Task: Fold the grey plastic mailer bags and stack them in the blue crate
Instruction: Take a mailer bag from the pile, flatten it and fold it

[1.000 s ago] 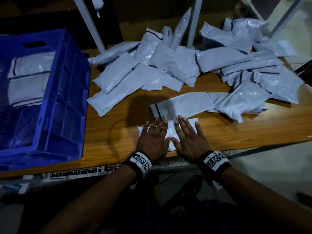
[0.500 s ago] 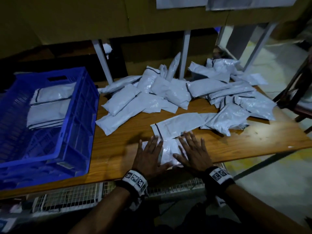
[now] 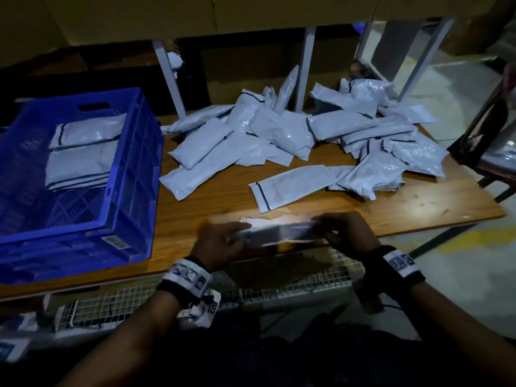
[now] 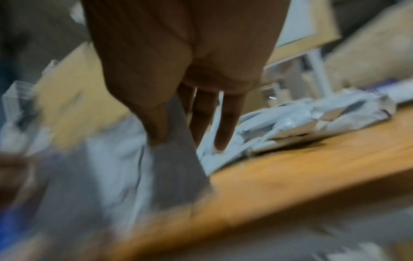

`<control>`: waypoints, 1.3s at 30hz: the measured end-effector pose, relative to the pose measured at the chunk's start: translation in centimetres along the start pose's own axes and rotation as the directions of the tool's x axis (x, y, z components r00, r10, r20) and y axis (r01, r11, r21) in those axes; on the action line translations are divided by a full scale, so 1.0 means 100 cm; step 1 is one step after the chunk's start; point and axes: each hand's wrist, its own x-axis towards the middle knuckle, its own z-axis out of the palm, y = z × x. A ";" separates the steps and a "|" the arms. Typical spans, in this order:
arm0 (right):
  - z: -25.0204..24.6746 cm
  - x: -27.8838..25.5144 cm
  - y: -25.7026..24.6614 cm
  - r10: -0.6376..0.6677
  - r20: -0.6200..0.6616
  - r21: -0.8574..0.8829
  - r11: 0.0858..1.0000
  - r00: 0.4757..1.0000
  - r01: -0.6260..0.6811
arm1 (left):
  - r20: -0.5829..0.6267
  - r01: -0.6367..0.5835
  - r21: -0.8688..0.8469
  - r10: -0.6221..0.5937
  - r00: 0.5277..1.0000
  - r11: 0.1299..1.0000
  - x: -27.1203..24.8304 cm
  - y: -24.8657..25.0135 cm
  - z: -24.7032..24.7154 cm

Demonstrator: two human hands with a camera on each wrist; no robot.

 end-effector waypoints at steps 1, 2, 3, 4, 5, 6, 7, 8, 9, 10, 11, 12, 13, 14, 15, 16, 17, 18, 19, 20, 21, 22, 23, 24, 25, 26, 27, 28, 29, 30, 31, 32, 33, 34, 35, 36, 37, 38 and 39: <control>-0.007 0.009 -0.002 0.057 0.024 0.097 0.994 0.998 -0.059 | -0.005 0.075 -0.084 -0.076 0.997 0.994 0.008 0.003 -0.007; -0.012 0.018 -0.004 0.133 0.064 0.185 0.972 0.989 -0.143 | 0.024 0.140 -0.137 -0.138 0.990 0.981 0.017 0.006 -0.013; -0.014 0.027 -0.003 0.207 0.107 0.266 0.936 0.972 -0.229 | 0.063 0.204 -0.174 -0.196 0.979 0.963 0.027 0.007 -0.017; -0.012 0.035 0.001 0.274 0.147 0.323 0.895 0.950 -0.308 | 0.091 0.270 -0.191 -0.257 0.962 0.944 0.036 0.006 -0.018; -0.008 0.041 0.006 0.326 0.170 0.329 0.871 0.930 -0.366 | 0.097 0.335 -0.181 -0.322 0.942 0.925 0.045 0.003 -0.016; -0.003 0.047 0.012 0.364 0.170 0.302 0.865 0.916 -0.400 | 0.082 0.393 -0.148 -0.385 0.919 0.908 0.052 -0.002 -0.013; 0.004 0.051 0.018 0.388 0.159 0.264 0.870 0.908 -0.417 | 0.063 0.443 -0.110 -0.439 0.896 0.890 0.058 -0.009 -0.008; 0.011 0.055 0.024 0.409 0.145 0.221 0.874 0.901 -0.432 | 0.053 0.482 -0.067 -0.479 0.876 0.874 0.063 -0.016 -0.002; 0.018 0.059 0.030 0.433 0.134 0.178 0.874 0.891 -0.451 | 0.051 0.512 -0.022 -0.511 0.858 0.859 0.067 -0.021 0.003; 0.023 0.063 0.034 0.460 0.123 0.141 0.869 0.879 -0.474 | 0.039 0.526 0.022 -0.526 0.849 0.850 0.070 -0.023 0.008; 0.028 0.065 0.038 0.481 0.115 0.110 0.863 0.869 -0.493 | 0.016 0.533 0.063 -0.535 0.845 0.844 0.073 -0.024 0.011; 0.032 0.067 0.040 0.493 0.111 0.079 0.861 0.863 -0.502 | -0.018 0.535 0.096 -0.536 0.844 0.840 0.075 -0.023 0.014; 0.034 0.068 0.042 0.498 0.103 0.039 0.863 0.861 -0.504 | -0.058 0.536 0.121 -0.533 0.844 0.835 0.075 -0.022 0.017; 0.035 0.069 0.042 0.497 0.087 -0.023 0.867 0.863 -0.497 | -0.099 0.532 0.138 -0.523 0.847 0.835 0.074 -0.021 0.020; 0.036 0.068 0.040 0.484 0.056 -0.094 0.873 0.873 -0.478 | -0.137 0.523 0.153 -0.506 0.852 0.839 0.070 -0.018 0.024; 0.037 0.065 0.037 0.452 0.003 -0.163 0.880 0.892 -0.445 | -0.167 0.510 0.169 -0.486 0.858 0.843 0.063 -0.015 0.028; 0.038 0.062 0.033 0.393 -0.069 -0.225 0.890 0.917 -0.398 | -0.194 0.500 0.199 -0.466 0.863 0.843 0.056 -0.011 0.033; 0.040 0.059 0.027 0.317 -0.132 -0.280 0.897 0.939 -0.343 | -0.228 0.491 0.252 -0.442 0.868 0.834 0.049 -0.006 0.037; 0.044 0.057 0.020 0.242 -0.168 -0.327 0.901 0.956 -0.285 | -0.263 0.478 0.326 -0.407 0.875 0.816 0.043 0.000 0.041; 0.049 0.056 0.013 0.185 -0.165 -0.359 0.904 0.969 -0.234 | -0.290 0.442 0.400 -0.346 0.892 0.803 0.040 0.006 0.044; 0.055 0.056 0.007 0.144 -0.130 -0.381 0.906 0.981 -0.183 | -0.297 0.369 0.454 -0.253 0.921 0.811 0.042 0.010 0.047; 0.062 0.057 0.002 0.118 -0.077 -0.397 0.907 0.990 -0.140 | -0.280 0.273 0.491 -0.146 0.949 0.827 0.047 0.012 0.049; 0.070 0.057 0.000 0.112 -0.017 -0.408 0.907 0.994 -0.110 | -0.240 0.183 0.515 -0.065 0.969 0.837 0.055 0.011 0.052; 0.078 0.056 -0.002 0.118 0.038 -0.420 0.903 0.992 -0.091 | -0.183 0.119 0.534 -0.023 0.983 0.837 0.064 0.010 0.055; 0.085 0.054 -0.001 0.129 0.085 -0.441 0.894 0.988 -0.079 | -0.103 0.081 0.560 -0.028 0.994 0.825 0.073 0.009 0.058; 0.091 0.052 0.001 0.144 0.122 -0.470 0.880 0.982 -0.070 | -0.004 0.050 0.601 -0.060 0.998 0.798 0.078 0.009 0.063; 0.096 0.049 0.003 0.160 0.142 -0.498 0.864 0.977 -0.069 | 0.098 0.012 0.642 -0.098 0.990 0.766 0.081 0.010 0.069; 0.099 0.046 0.005 0.176 0.149 -0.519 0.852 0.973 -0.075 | 0.186 -0.022 0.664 -0.136 0.973 0.747 0.080 0.009 0.076; 0.101 0.043 0.008 0.185 0.146 -0.534 0.842 0.972 -0.080 | 0.241 -0.048 0.674 -0.159 0.957 0.737 0.078 0.006 0.081; 0.103 0.041 0.011 0.185 0.141 -0.543 0.836 0.973 -0.080 | 0.267 -0.063 0.682 -0.168 0.949 0.729 0.075 0.003 0.085; 0.104 0.039 0.013 0.181 0.135 -0.548 0.833 0.974 -0.078 | 0.273 -0.070 0.690 -0.170 0.947 0.720 0.073 0.001 0.087; 0.105 0.039 0.014 0.176 0.131 -0.549 0.832 0.976 -0.077 | 0.266 -0.066 0.696 -0.172 0.949 0.715 0.072 0.000 0.089; 0.106 0.039 0.014 0.174 0.128 -0.548 0.833 0.976 -0.076 | 0.260 -0.059 0.699 -0.177 0.949 0.712 0.071 -0.001 0.090; 0.105 0.039 0.013 0.170 0.125 -0.550 0.832 0.977 -0.075 | 0.260 -0.055 0.705 -0.185 0.948 0.707 0.071 0.000 0.090; 0.104 0.039 0.011 0.156 0.119 -0.557 0.828 0.981 -0.065 | 0.260 -0.054 0.710 -0.191 0.947 0.702 0.071 0.000 0.091; 0.103 0.038 0.010 0.131 0.113 -0.567 0.822 0.985 -0.044 | 0.258 -0.054 0.713 -0.190 0.947 0.699 0.071 0.000 0.091; 0.102 0.038 0.008 0.098 0.108 -0.577 0.817 0.989 -0.018 | 0.253 -0.053 0.713 -0.186 0.949 0.699 0.072 0.001 0.091; 0.100 0.037 0.006 0.066 0.108 -0.581 0.814 0.992 0.009 | 0.255 -0.054 0.713 -0.187 0.949 0.699 0.072 0.002 0.091; 0.099 0.038 0.005 0.038 0.115 -0.578 0.815 0.993 0.036 | 0.262 -0.057 0.715 -0.192 0.946 0.697 0.072 0.001 0.092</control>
